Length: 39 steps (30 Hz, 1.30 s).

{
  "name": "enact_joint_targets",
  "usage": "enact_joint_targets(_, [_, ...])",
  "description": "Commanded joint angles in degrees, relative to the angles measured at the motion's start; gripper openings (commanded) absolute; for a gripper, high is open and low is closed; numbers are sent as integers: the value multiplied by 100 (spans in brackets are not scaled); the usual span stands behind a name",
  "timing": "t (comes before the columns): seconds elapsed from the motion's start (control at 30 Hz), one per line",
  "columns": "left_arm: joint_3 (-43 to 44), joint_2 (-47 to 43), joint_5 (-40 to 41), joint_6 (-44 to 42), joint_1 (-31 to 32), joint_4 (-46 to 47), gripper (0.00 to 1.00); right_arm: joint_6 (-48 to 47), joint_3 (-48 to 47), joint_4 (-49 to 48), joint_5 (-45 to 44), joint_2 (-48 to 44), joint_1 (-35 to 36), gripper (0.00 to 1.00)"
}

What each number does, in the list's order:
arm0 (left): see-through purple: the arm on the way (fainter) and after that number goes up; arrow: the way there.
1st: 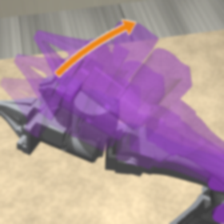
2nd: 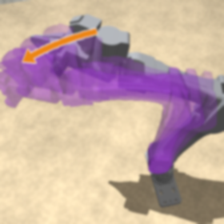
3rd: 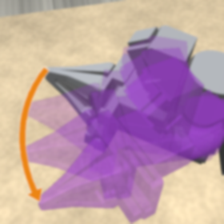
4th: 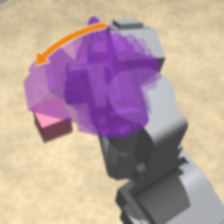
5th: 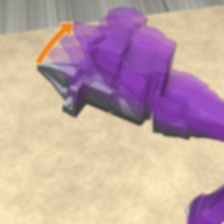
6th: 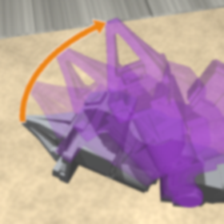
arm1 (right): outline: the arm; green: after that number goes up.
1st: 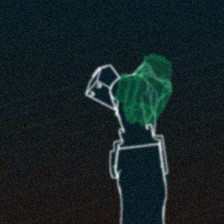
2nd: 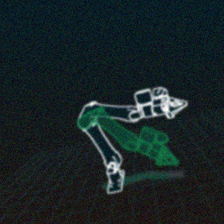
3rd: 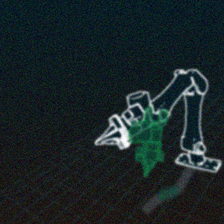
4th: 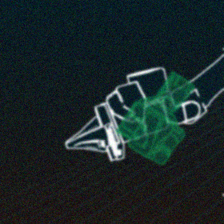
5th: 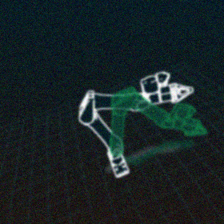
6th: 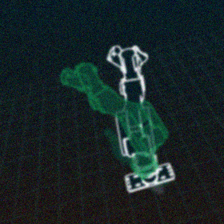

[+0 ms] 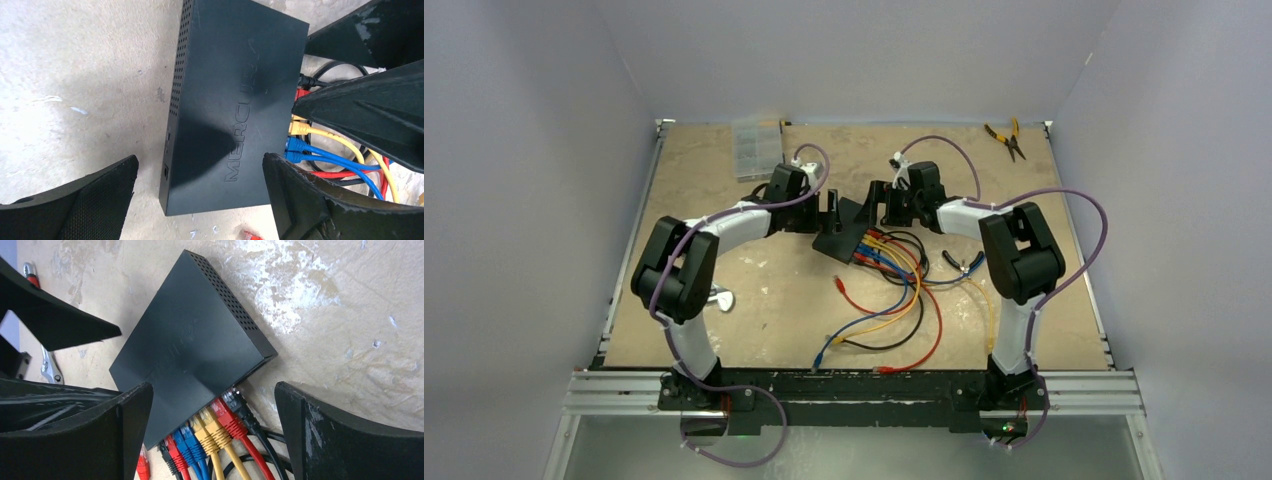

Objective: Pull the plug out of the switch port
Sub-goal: Move the switch port to the center of the board.

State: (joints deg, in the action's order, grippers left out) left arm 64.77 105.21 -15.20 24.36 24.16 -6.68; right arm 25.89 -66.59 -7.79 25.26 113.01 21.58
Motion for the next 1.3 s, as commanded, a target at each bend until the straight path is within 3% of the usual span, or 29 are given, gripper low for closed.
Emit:
enact_joint_targets(0.0, [5,250,-431,132,-17,427,92,-66,-204,87,41,267,5,95])
enact_joint_targets(0.27, [-553,173,-882,512,-17,1016,84,-93,-499,189,246,563,178,93])
enact_joint_targets(0.8, [-1795,-1150,-603,1126,-8,1162,72,-60,-607,262,686,610,812,92])
enact_joint_targets(1.27, [-2559,-2612,-25,1346,-8,485,70,294,231,-194,998,83,1241,90])
